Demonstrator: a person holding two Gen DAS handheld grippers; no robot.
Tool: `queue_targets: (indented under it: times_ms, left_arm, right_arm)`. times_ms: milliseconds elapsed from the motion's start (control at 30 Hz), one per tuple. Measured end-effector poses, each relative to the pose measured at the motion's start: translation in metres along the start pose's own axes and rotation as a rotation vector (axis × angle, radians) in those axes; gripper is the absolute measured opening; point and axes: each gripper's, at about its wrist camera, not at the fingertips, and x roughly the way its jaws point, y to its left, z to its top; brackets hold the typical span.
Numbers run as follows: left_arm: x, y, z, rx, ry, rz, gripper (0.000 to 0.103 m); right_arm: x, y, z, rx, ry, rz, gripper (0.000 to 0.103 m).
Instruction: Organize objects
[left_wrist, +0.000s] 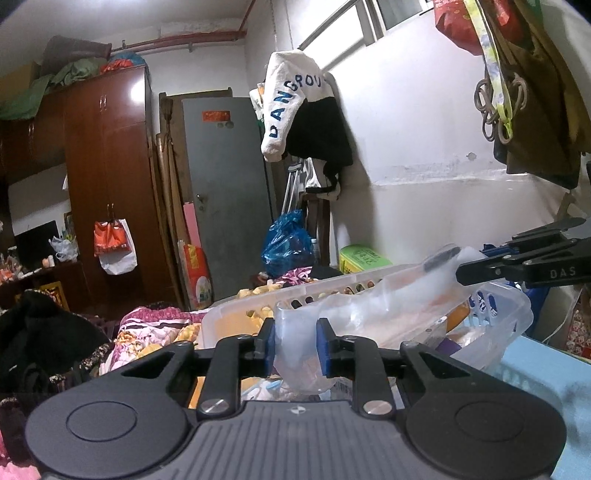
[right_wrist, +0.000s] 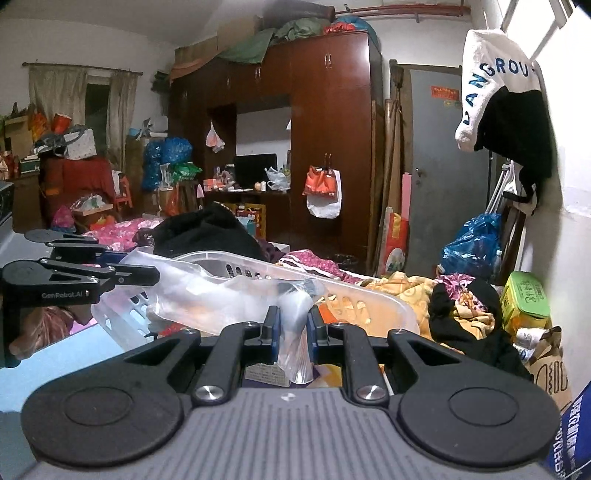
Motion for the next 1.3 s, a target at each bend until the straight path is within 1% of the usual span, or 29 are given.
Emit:
queue_targets:
  times_ms: [33, 67, 133, 167, 200, 233, 267, 300, 333, 367, 400, 433, 500, 533, 567, 600, 667, 733, 833, 900, 967, 1033, 1100, 1167, 1233, 1300]
  left_arm:
    - [0.001, 0.0, 0.0, 0.003, 0.002, 0.009, 0.034]
    - [0.003, -0.001, 0.0, 0.01, 0.005, 0.026, 0.039]
    - [0.004, -0.003, -0.001, 0.022, 0.005, 0.06, 0.049]
    - [0.004, -0.002, -0.003, 0.018, 0.004, 0.061, 0.06]
    - [0.003, -0.001, -0.004, 0.012, -0.001, 0.068, 0.067]
    - [0.001, -0.001, -0.005, 0.004, -0.011, 0.078, 0.068]
    - [-0.001, 0.0, -0.004, -0.003, -0.02, 0.085, 0.069]
    - [-0.005, 0.0, -0.003, -0.013, -0.034, 0.092, 0.072]
    - [-0.009, 0.0, -0.003, -0.022, -0.048, 0.105, 0.074]
    - [-0.013, 0.0, -0.001, -0.024, -0.058, 0.116, 0.079]
    - [-0.016, -0.001, 0.0, -0.024, -0.069, 0.127, 0.083]
    - [-0.019, -0.003, 0.001, -0.024, -0.078, 0.135, 0.085]
    - [-0.025, -0.005, 0.002, -0.033, -0.088, 0.132, 0.091]
    - [-0.028, -0.006, 0.003, -0.04, -0.092, 0.126, 0.094]
    - [-0.03, -0.008, 0.003, -0.044, -0.095, 0.124, 0.101]
    - [-0.033, -0.011, 0.004, -0.045, -0.094, 0.128, 0.103]
    - [-0.037, -0.017, 0.006, -0.058, -0.085, 0.145, 0.103]
    - [-0.041, -0.021, 0.007, -0.081, -0.06, 0.147, 0.103]
    - [-0.052, -0.028, 0.006, -0.096, -0.035, 0.122, 0.103]
    - [-0.061, -0.036, 0.003, -0.086, -0.021, 0.116, 0.103]
    - [-0.073, -0.042, -0.001, -0.092, -0.007, 0.112, 0.103]
    - [-0.086, -0.043, -0.011, -0.14, 0.01, 0.099, 0.103]
    - [-0.098, -0.044, -0.026, -0.18, 0.037, 0.068, 0.103]
    - [-0.11, -0.047, -0.038, -0.185, 0.049, 0.056, 0.103]
    - [-0.121, -0.048, -0.044, -0.185, 0.035, 0.068, 0.103]
    - [-0.131, -0.047, -0.044, -0.194, 0.022, 0.079, 0.103]
  right_arm:
    - [0.001, -0.001, 0.001, 0.001, 0.001, 0.0, 0.017]
    - [0.001, -0.001, 0.001, 0.002, 0.002, -0.001, 0.02]
    - [0.003, -0.004, 0.003, 0.004, 0.004, -0.007, 0.036]
    - [0.003, -0.004, 0.003, 0.002, -0.001, -0.021, 0.044]
    - [0.004, -0.007, 0.004, -0.002, -0.006, -0.036, 0.047]
    - [0.004, -0.008, 0.004, -0.001, -0.006, -0.044, 0.05]
    - [0.004, -0.01, 0.005, 0.005, -0.006, -0.054, 0.058]
    - [0.003, -0.01, 0.005, 0.01, -0.008, -0.071, 0.07]
    - [0.002, -0.009, 0.005, 0.006, -0.012, -0.093, 0.077]
    - [0.001, -0.008, 0.004, -0.006, -0.02, -0.109, 0.09]
    - [0.0, -0.006, 0.005, -0.02, -0.029, -0.122, 0.096]
    - [-0.003, -0.003, 0.005, -0.034, -0.039, -0.132, 0.097]
    - [-0.007, 0.002, 0.006, -0.045, -0.059, -0.14, 0.103]
    - [-0.008, 0.003, 0.008, -0.043, -0.067, -0.144, 0.103]
    - [-0.01, 0.004, 0.009, -0.038, -0.07, -0.142, 0.103]
    - [-0.011, 0.005, 0.01, -0.031, -0.069, -0.137, 0.103]
    - [-0.011, 0.005, 0.012, -0.016, -0.06, -0.13, 0.103]
    - [-0.014, 0.01, 0.012, -0.01, -0.061, -0.143, 0.103]
    - [-0.022, 0.016, 0.008, 0.0, -0.065, -0.158, 0.103]
    - [-0.026, 0.018, 0.007, 0.018, -0.044, -0.176, 0.103]
    - [-0.028, 0.02, 0.007, 0.028, 0.014, -0.193, 0.103]
    - [-0.034, 0.025, 0.006, 0.031, 0.049, -0.218, 0.103]
    - [-0.046, 0.027, 0.002, 0.029, 0.034, -0.222, 0.103]
    - [-0.057, 0.028, -0.003, 0.059, 0.027, -0.21, 0.103]
    - [-0.065, 0.032, -0.007, 0.085, 0.04, -0.244, 0.103]
    - [-0.073, 0.041, -0.011, 0.053, 0.035, -0.3, 0.103]
